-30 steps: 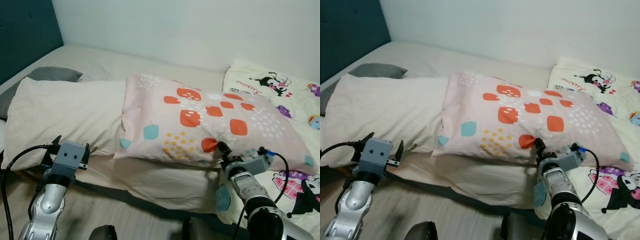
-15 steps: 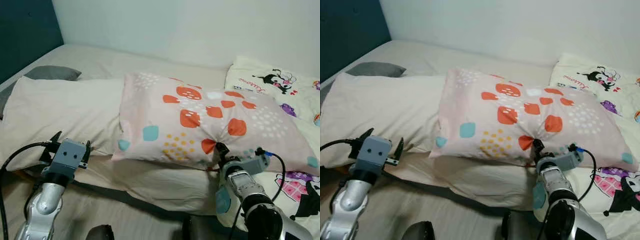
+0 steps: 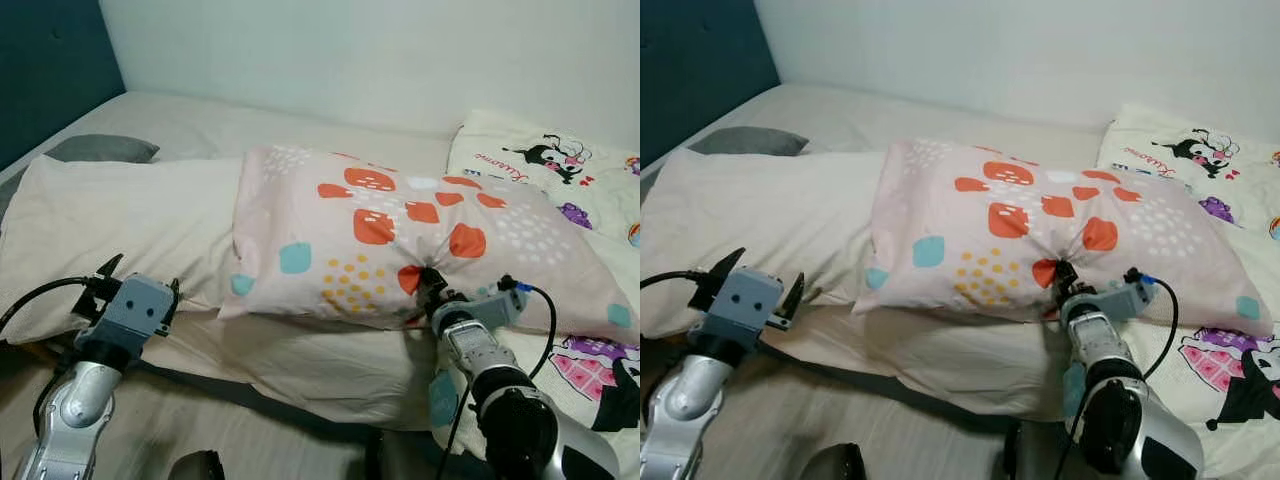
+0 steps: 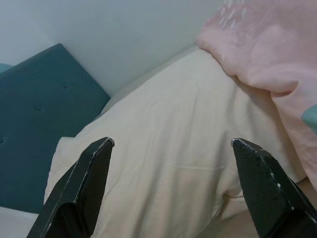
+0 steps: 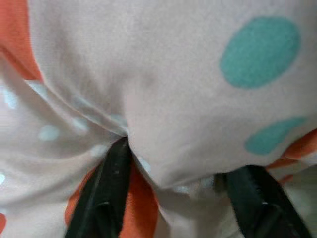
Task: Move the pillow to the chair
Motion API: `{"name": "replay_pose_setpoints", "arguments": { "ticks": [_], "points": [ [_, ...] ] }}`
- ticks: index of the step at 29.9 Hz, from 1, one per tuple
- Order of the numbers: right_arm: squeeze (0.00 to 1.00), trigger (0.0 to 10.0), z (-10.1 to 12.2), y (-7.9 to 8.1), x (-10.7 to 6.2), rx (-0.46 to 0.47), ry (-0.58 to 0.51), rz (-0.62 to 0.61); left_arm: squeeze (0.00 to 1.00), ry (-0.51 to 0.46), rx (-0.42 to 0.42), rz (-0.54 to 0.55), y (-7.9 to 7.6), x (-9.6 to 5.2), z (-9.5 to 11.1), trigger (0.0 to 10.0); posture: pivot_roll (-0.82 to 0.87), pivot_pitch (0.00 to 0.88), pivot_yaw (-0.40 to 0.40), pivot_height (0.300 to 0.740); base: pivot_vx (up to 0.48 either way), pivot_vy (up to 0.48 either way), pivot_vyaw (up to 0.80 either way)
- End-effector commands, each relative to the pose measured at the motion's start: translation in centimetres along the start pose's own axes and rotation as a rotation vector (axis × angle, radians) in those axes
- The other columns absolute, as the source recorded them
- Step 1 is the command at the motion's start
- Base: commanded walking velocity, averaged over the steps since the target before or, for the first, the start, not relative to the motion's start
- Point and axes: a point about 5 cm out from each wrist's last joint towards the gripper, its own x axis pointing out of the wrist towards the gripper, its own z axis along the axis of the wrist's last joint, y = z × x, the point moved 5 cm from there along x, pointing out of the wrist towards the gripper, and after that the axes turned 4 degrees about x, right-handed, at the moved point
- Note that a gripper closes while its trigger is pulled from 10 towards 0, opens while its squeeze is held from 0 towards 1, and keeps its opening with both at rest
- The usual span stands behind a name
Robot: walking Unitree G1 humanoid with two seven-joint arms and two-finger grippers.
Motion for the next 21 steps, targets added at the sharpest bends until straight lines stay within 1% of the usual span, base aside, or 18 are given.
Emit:
{"name": "replay_pose_setpoints", "arguments": {
  "ticks": [1,6,9,10,11,13,14,16,17,20,21],
  "points": [
    [0.0,0.0,-0.2,1.0,0.3,-0.03,0.002,0.009,0.0,0.013,0.03,-0.035,-0.3,-0.2,-0.2,10.0,0.14,0.021,-0.039,0.45,0.0,0.0,0.0],
    [0.0,0.0,0.1,1.4,0.4,-0.029,-0.006,0.02,0.0,0.016,0.031,-0.037,-0.3,-0.2,-0.2,10.0,0.14,0.021,-0.038,0.45,0.0,0.0,0.0],
    [0.0,0.0,0.9,3.3,0.6,-0.022,-0.027,0.092,0.0,0.015,0.038,-0.038,-0.1,-0.2,-0.1,10.0,0.14,0.019,-0.035,0.45,0.0,0.0,0.0],
    [0.0,0.0,1.0,3.6,0.7,-0.025,-0.029,0.105,0.0,0.016,0.038,-0.038,-0.1,-0.1,-0.1,10.0,0.14,0.019,-0.035,0.45,0.0,0.0,0.0],
    [0.0,0.0,1.0,3.6,0.7,-0.025,-0.029,0.105,0.0,0.016,0.038,-0.038,-0.1,-0.1,-0.1,10.0,0.14,0.019,-0.035,0.45,0.0,0.0,0.0],
    [0.0,0.0,0.9,4.4,0.7,-0.062,-0.019,0.143,0.0,0.02,0.042,-0.043,-0.2,-0.1,-0.2,10.0,0.13,0.013,-0.036,0.45,0.0,0.0,0.0],
    [0.0,0.0,0.9,4.4,0.7,-0.062,-0.019,0.143,0.0,0.02,0.042,-0.043,-0.2,-0.1,-0.2,10.0,0.13,0.013,-0.036,0.45,0.0,0.0,0.0],
    [0.0,0.0,0.8,5.6,0.8,-0.105,-0.009,0.193,0.0,0.022,0.043,-0.047,-0.4,0.0,-0.3,10.0,0.13,0.006,-0.04,0.45,0.0,0.0,0.0],
    [0.0,0.0,0.8,5.6,0.8,-0.105,-0.009,0.193,0.0,0.022,0.043,-0.047,-0.4,0.0,-0.3,10.0,0.13,0.006,-0.04,0.45,0.0,0.0,0.0],
    [0.0,0.0,1.1,8.7,0.7,-0.117,-0.009,0.338,0.0,0.016,0.027,-0.026,-0.2,0.5,0.0,10.0,0.13,0.0,-0.042,0.45,0.0,0.0,0.0],
    [0.0,0.0,1.1,10.1,0.6,-0.121,0.004,0.399,0.0,0.014,0.012,-0.012,0.0,0.7,0.2,10.0,0.13,0.0,-0.042,0.45,0.0,0.0,0.0]
  ]
}}
